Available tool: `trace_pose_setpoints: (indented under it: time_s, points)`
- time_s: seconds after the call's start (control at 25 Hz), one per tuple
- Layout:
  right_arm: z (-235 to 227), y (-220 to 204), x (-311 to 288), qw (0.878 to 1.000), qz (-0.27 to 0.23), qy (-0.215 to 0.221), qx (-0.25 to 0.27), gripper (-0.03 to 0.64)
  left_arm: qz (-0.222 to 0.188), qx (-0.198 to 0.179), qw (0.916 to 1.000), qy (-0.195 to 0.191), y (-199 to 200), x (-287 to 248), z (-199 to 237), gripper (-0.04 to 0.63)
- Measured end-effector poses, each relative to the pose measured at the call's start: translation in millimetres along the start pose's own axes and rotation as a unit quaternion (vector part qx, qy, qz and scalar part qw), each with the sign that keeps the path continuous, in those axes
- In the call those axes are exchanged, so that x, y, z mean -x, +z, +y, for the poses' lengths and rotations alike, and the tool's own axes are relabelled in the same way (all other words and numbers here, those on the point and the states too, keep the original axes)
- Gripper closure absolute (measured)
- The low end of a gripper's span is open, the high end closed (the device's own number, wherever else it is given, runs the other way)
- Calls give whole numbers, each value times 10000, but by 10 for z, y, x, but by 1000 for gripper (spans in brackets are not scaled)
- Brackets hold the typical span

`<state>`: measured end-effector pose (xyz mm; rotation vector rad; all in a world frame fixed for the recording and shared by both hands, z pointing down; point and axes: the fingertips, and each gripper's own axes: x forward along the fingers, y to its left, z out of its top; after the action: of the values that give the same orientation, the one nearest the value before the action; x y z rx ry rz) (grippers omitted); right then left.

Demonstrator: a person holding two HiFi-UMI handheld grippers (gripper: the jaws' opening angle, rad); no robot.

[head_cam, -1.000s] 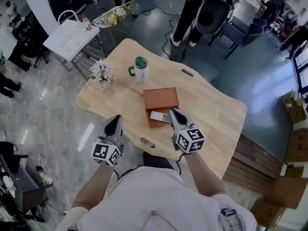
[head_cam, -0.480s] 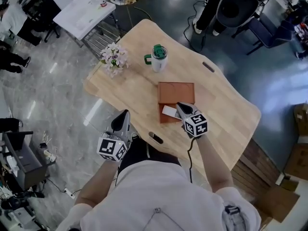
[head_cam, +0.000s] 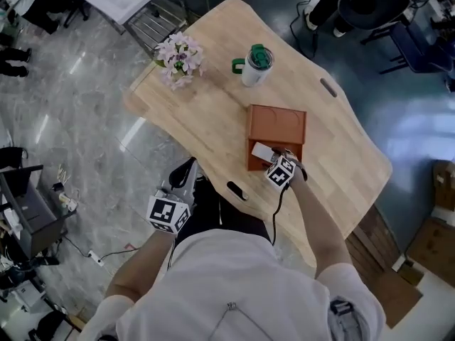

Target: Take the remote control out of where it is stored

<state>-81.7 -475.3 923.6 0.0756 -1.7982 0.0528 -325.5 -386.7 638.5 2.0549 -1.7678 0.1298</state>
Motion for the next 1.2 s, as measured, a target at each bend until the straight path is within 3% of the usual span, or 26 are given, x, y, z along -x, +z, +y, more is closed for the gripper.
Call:
trace_pose_setpoints:
  time_s: [0.36,0.8,1.2]
  points:
    - [-135,-103,-315,9983,573,-25,62,253,324,352,9988,131,-398,104,169,594]
    - [-74,-84,-368,9935,1057,96,418,311,307,730,9962,359,-453,261,387,594]
    - [-104,121,185,9973,617,-191,343,331,100,511,9983,253,-265,353,372,594]
